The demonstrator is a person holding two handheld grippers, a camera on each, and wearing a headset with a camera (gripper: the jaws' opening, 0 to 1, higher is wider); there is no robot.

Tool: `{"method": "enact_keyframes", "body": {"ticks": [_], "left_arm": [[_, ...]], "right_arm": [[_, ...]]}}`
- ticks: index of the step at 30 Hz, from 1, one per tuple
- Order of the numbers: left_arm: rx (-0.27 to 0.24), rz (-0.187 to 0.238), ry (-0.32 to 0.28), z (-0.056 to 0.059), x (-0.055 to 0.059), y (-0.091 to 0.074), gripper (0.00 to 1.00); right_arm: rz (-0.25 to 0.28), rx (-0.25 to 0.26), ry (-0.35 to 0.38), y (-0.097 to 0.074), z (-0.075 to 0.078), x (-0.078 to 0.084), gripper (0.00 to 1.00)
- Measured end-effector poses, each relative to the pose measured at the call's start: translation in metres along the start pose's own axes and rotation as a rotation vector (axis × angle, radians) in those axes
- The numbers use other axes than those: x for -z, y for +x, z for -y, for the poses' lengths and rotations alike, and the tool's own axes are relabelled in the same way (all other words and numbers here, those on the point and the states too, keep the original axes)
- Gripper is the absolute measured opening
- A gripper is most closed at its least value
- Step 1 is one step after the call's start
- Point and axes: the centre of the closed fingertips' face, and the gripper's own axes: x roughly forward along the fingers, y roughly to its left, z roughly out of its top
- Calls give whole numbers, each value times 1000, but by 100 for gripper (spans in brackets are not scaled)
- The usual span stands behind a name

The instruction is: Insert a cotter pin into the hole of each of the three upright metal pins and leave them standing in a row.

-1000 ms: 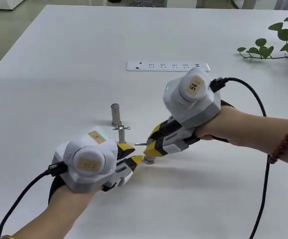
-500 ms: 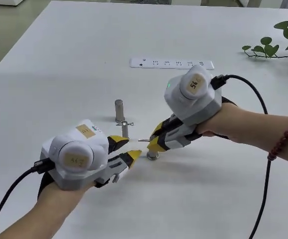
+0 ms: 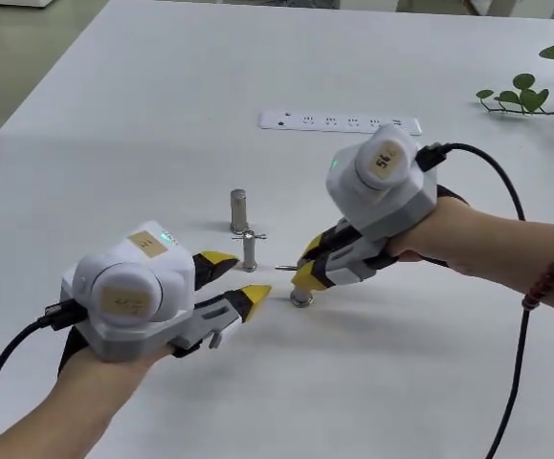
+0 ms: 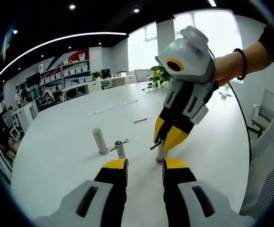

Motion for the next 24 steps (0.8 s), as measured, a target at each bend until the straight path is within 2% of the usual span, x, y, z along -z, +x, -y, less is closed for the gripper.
{"method": "enact_keyframes", "body": {"ticks": [7, 12, 18, 22, 24], "left_arm": [[1, -4, -19, 1, 4, -2, 29], [-1, 3, -56, -2, 2, -4, 38], [-1, 9, -62, -4, 1, -7, 44], [-4, 13, -68, -5, 1, -9, 46], [-6, 17, -76, -5, 1, -10, 48]], "right_arm": [[-3, 8, 1, 0, 0, -1, 8], [-19, 23, -17, -1, 2, -1, 8], [-12, 31, -2, -2, 12, -4, 8], [-7, 40, 5, -2, 25, -8, 8], [-6, 43, 6, -3, 23, -8, 8]]}}
